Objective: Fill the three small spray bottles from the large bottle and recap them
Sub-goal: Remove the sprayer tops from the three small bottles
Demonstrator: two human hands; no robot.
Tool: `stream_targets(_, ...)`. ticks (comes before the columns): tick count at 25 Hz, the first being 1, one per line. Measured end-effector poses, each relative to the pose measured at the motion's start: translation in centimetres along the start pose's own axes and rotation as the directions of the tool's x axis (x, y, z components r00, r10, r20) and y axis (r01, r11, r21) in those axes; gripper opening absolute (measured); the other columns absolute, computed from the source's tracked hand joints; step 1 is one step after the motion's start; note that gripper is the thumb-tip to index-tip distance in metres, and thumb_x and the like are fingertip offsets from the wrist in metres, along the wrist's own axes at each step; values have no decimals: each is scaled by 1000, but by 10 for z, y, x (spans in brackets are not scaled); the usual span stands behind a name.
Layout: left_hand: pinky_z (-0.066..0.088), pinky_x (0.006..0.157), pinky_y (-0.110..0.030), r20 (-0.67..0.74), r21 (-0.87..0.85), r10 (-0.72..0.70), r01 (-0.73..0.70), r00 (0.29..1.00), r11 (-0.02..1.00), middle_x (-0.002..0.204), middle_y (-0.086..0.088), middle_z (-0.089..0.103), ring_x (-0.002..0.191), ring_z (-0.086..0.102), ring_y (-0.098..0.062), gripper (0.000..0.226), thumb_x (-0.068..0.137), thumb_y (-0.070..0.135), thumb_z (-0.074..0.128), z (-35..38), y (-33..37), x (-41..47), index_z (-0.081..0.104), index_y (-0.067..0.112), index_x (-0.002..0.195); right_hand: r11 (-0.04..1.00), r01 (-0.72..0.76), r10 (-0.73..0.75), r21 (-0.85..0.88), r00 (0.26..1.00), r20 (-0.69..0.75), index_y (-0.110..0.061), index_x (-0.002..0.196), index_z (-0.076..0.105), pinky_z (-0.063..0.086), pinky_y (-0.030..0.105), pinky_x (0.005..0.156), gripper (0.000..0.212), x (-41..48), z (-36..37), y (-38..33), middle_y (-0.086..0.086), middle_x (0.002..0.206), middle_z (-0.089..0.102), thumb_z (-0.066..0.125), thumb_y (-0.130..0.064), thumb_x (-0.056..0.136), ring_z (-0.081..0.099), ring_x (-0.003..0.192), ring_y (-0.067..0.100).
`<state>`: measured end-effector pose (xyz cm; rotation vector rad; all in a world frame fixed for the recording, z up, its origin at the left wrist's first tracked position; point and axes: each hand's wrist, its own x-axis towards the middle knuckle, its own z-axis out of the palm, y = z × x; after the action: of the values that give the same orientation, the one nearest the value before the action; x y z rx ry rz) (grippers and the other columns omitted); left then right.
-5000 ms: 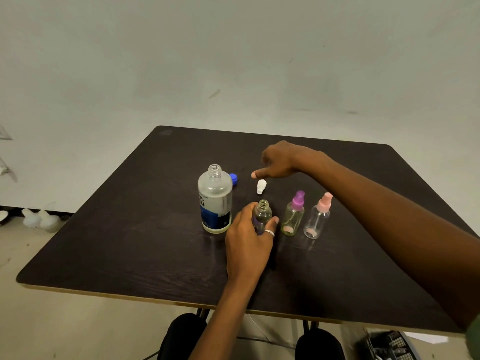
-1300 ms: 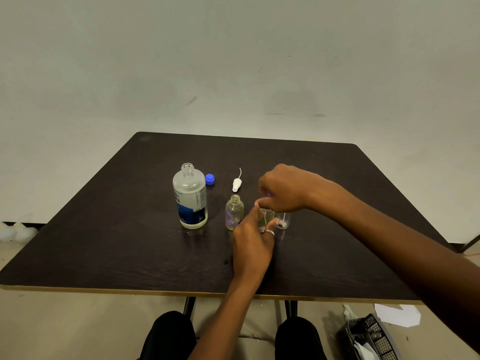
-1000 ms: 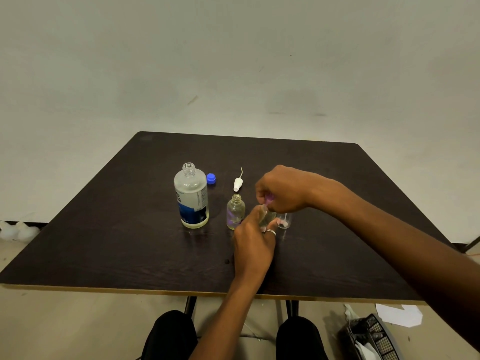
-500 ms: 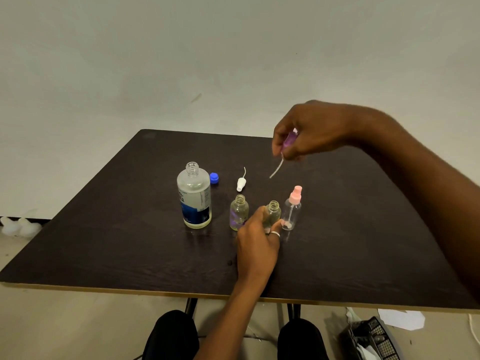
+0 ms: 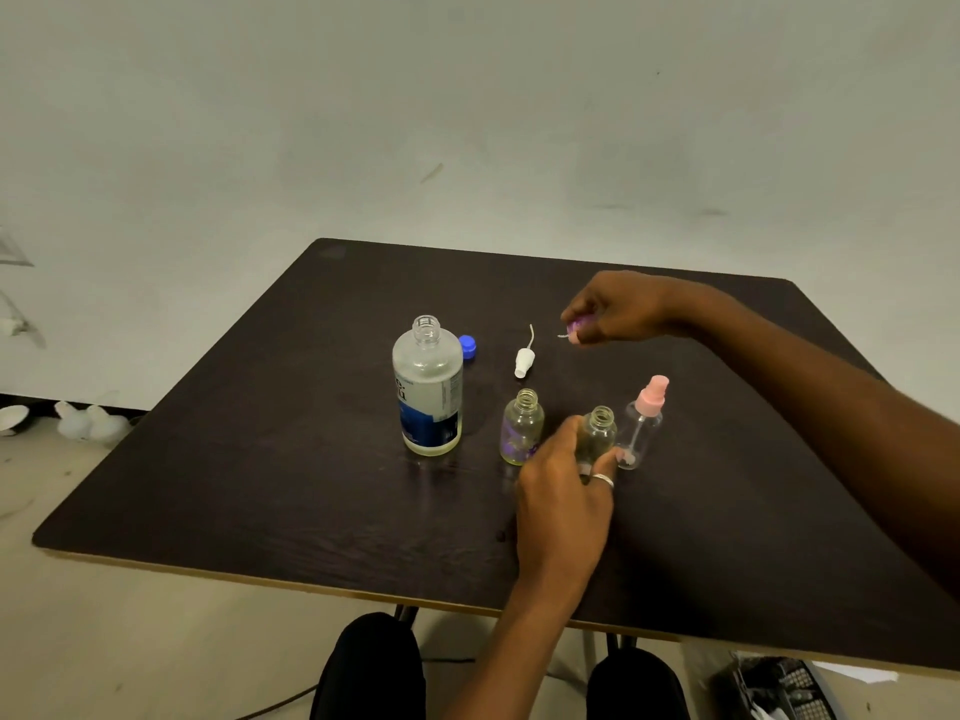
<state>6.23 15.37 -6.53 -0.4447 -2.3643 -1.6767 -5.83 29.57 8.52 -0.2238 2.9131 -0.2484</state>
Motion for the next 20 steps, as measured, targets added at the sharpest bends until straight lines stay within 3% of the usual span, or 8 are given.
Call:
stream_targets(5, 54, 79, -20, -11, -11, 17, -17, 1000, 1000, 102, 12, 70, 93, 65, -1, 25, 90, 33, 70, 0, -1, 1, 63, 27, 113, 998, 32, -34, -62, 999, -30, -15, 125, 64, 40, 24, 83, 54, 21, 35, 16, 1, 122, 66, 77, -37, 77, 61, 106, 16)
stream_targets(9, 54, 81, -18, 1, -25, 2, -2, 1000, 1000, 106, 11, 70, 97, 65, -1, 30, 91, 33, 70, -1, 1, 1, 63, 26, 120, 998, 39, -42, -46, 997, -63, -19, 124, 63, 38, 23, 75, 59, 29, 51, 27, 2, 114, 63, 82, -37, 71, 55, 90, 10)
stream_targets(14, 55, 82, -21, -18, -15, 11, -11, 1000, 1000, 106, 10, 71, 97, 65, -1, 32, 90, 34, 71, 0, 0, 1, 63, 26, 120, 999, 26, -27, -32, 999, -36, -19, 123, 62, 37, 20, 67, 61, 34, 61, 36, -6, 105, 56, 82, -40, 69, 52, 92, 11)
stream_targets(20, 53, 82, -14, -22, -52, 1, -2, 1000, 999, 105, 11, 71, 96, 65, 2, 29, 89, 31, 72, 0, 2, 0, 64, 29, 117, 999, 8, -9, 40, 1000, 7, -20, 120, 63, 44, 25, 79, 57, 37, 63, 41, -1, 113, 63, 82, -39, 70, 57, 98, 14)
